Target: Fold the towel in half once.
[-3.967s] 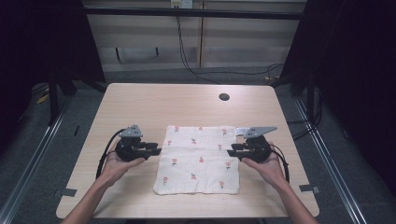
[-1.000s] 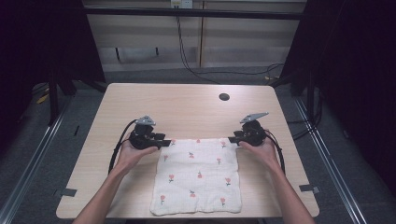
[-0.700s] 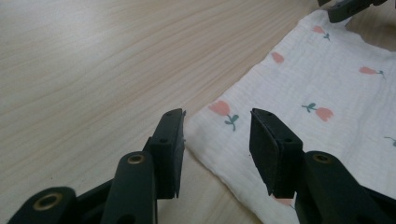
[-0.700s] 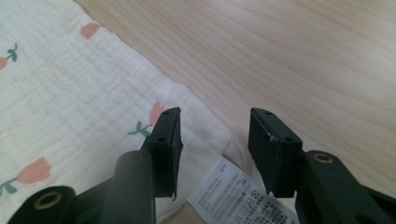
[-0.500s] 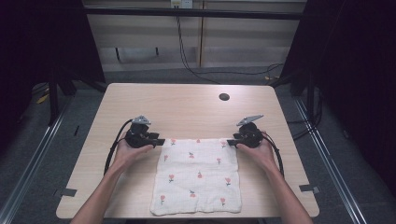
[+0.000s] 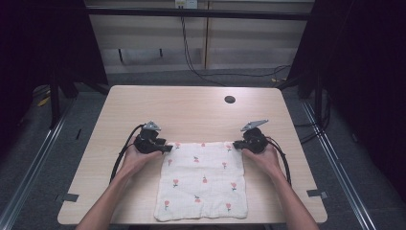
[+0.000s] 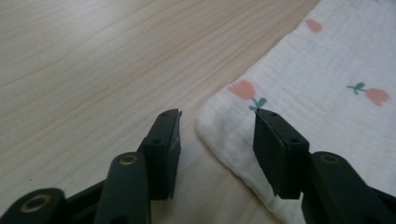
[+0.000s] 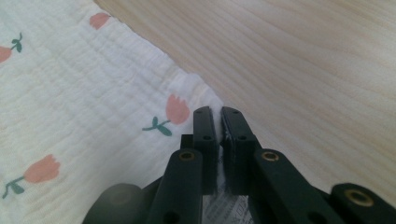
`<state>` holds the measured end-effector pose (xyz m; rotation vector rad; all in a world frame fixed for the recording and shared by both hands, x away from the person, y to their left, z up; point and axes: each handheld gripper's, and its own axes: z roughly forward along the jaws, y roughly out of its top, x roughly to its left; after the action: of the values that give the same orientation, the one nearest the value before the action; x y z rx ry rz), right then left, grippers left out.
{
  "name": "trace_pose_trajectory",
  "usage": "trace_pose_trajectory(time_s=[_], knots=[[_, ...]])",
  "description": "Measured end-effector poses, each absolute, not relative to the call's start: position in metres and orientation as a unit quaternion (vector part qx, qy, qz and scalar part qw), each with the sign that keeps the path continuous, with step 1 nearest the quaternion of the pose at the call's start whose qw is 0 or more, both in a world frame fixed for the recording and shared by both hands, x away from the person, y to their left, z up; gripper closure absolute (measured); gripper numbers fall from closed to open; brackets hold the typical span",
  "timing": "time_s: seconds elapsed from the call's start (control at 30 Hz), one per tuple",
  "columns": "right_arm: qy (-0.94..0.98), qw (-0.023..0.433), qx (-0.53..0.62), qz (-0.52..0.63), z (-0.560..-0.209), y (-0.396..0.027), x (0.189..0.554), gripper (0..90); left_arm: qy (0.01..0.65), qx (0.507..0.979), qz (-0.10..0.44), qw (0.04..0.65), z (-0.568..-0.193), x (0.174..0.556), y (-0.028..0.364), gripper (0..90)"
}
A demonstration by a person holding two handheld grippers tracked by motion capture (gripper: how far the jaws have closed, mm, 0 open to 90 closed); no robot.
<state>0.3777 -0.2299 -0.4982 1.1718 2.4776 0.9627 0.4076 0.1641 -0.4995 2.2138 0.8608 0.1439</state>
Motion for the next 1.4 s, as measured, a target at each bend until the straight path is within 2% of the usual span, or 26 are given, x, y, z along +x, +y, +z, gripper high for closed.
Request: trace_pose_trajectory(time_s=[0.3,0.33,0.6,0.8,1.4], knots=[[0.842,0.117,0.405,0.336,-0.499,-0.231,0.376,85.1,0.311,0.877,0.075,0.358,-0.498,0.404,0.157,58.9],[0.843,0.119,0.406,0.333,-0.499,-0.23,0.375,85.2,0.304,0.879,0.07,0.361,-0.499,0.402,0.155,65.9],[0.843,0.115,0.403,0.337,-0.499,-0.23,0.374,85.4,0.294,0.879,0.063,0.369,-0.5,0.4,0.151,86.1],[0.826,0.095,0.42,0.362,-0.5,-0.236,0.375,85.5,0.308,0.869,0.05,0.383,-0.498,0.402,0.156,87.6],[0.803,0.106,0.422,0.408,-0.477,-0.247,0.369,85.8,0.314,0.841,0.047,0.439,-0.475,0.4,0.17,87.8]])
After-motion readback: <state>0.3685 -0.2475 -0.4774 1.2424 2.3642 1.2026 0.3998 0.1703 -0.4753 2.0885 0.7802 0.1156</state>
